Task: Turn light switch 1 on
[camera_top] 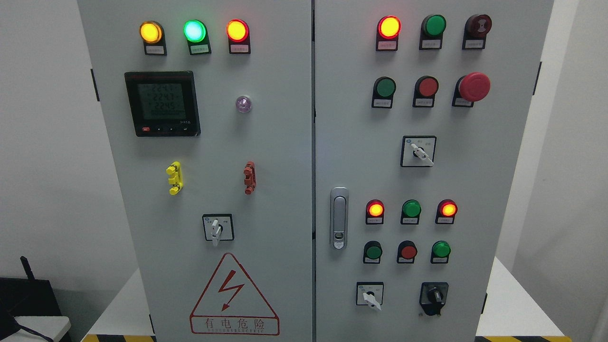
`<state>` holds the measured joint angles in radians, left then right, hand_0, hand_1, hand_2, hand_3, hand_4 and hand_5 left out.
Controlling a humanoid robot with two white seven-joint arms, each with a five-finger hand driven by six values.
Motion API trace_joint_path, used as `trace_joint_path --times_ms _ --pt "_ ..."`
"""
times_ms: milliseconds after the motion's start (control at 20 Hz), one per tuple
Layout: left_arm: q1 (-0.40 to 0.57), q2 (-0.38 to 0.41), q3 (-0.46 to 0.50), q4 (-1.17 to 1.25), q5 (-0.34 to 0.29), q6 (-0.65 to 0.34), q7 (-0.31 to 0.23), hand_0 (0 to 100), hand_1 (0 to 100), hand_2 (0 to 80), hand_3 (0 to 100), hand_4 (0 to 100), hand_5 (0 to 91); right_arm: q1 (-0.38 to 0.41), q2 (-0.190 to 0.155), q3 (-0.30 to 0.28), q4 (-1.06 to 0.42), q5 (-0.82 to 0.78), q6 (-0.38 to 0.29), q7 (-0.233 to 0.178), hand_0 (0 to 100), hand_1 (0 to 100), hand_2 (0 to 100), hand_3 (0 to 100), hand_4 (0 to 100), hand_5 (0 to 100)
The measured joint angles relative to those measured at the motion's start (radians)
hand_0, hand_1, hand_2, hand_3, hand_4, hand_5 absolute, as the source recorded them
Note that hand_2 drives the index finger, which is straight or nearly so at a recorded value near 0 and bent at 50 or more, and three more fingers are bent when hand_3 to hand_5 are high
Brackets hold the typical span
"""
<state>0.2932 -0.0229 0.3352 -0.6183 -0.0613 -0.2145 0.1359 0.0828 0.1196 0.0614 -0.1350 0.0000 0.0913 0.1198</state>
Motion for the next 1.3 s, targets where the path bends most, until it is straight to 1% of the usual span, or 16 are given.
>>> trace_joint_path --times_ms 100,250,300,350,400,450,550,600,700,800,850,900,950,1100,1250,1300 --pt "0.001 0.004 0.022 -0.068 -0.002 -0.001 -0.007 46 5 0.0 9 19 0.0 0.000 0.000 0.000 0.000 0.000 0.000 0.000 12 39 0 0 0 0" --pt "0.003 0.008 0.052 -0.175 -0.010 -0.017 -0.011 47 3 0.0 16 25 0.0 0.000 0.000 0.000 0.000 0.000 0.000 0.000 12 39 0 0 0 0" --pt "0.002 0.010 0.062 -0.213 -0.012 -0.032 -0.005 47 3 0.0 17 26 0.0 0.000 0.000 0.000 0.000 0.000 0.000 0.000 12 39 0 0 0 0" --pt "0.002 0.011 0.074 -0.252 -0.015 -0.049 0.005 48 2 0.6 22 31 0.0 0.000 0.000 0.000 0.000 0.000 0.000 0.000 12 39 0 0 0 0" --pt "0.002 0.012 0.084 -0.286 -0.017 -0.069 0.016 49 1 4.0 25 33 0.0 0.000 0.000 0.000 0.000 0.000 0.000 0.000 12 39 0 0 0 0" --pt "0.001 0.013 0.095 -0.323 -0.018 -0.081 0.025 49 1 6.2 27 35 0.0 0.000 0.000 0.000 0.000 0.000 0.000 0.000 12 39 0 0 0 0" --pt "-0.003 0.015 0.118 -0.396 -0.020 -0.097 0.034 51 0 14.9 32 40 3.5 0.000 0.000 0.000 0.000 0.000 0.000 0.000 12 39 0 0 0 0" --pt "-0.006 0.015 0.128 -0.431 -0.022 -0.105 0.037 51 0 16.3 34 41 4.9 0.000 0.000 0.000 0.000 0.000 0.000 0.000 12 39 0 0 0 0" --pt "-0.010 0.016 0.149 -0.502 -0.023 -0.127 0.041 52 0 22.5 39 48 13.8 0.000 0.000 0.000 0.000 0.000 0.000 0.000 12 39 0 0 0 0" --pt "-0.013 0.017 0.166 -0.568 -0.024 -0.147 0.043 51 0 25.2 42 51 18.3 0.000 0.000 0.000 0.000 0.000 0.000 0.000 12 39 0 0 0 0" --pt "-0.015 0.018 0.174 -0.602 -0.024 -0.158 0.045 51 0 26.2 43 52 18.8 0.000 0.000 0.000 0.000 0.000 0.000 0.000 12 39 0 0 0 0" --pt "-0.017 0.018 0.180 -0.632 -0.024 -0.163 0.044 50 1 28.6 45 53 22.4 0.000 0.000 0.000 0.000 0.000 0.000 0.000 12 39 0 0 0 0" --pt "-0.022 0.019 0.186 -0.661 -0.024 -0.168 0.040 49 3 29.8 47 55 27.4 0.000 0.000 0.000 0.000 0.000 0.000 0.000 12 39 0 0 0 0" --pt "-0.050 0.020 0.199 -0.743 -0.024 -0.176 0.010 45 7 35.3 51 57 35.0 0.000 0.000 0.000 0.000 0.000 0.000 0.000 12 39 0 0 0 0" --pt "-0.073 0.020 0.201 -0.820 -0.024 -0.180 -0.007 42 10 39.1 52 59 46.7 0.000 0.000 0.000 0.000 0.000 0.000 0.000 12 39 0 0 0 0" --pt "-0.081 0.021 0.198 -0.846 -0.024 -0.181 -0.009 40 11 39.7 53 60 48.2 0.000 0.000 0.000 0.000 0.000 0.000 0.000 12 39 0 0 0 0"
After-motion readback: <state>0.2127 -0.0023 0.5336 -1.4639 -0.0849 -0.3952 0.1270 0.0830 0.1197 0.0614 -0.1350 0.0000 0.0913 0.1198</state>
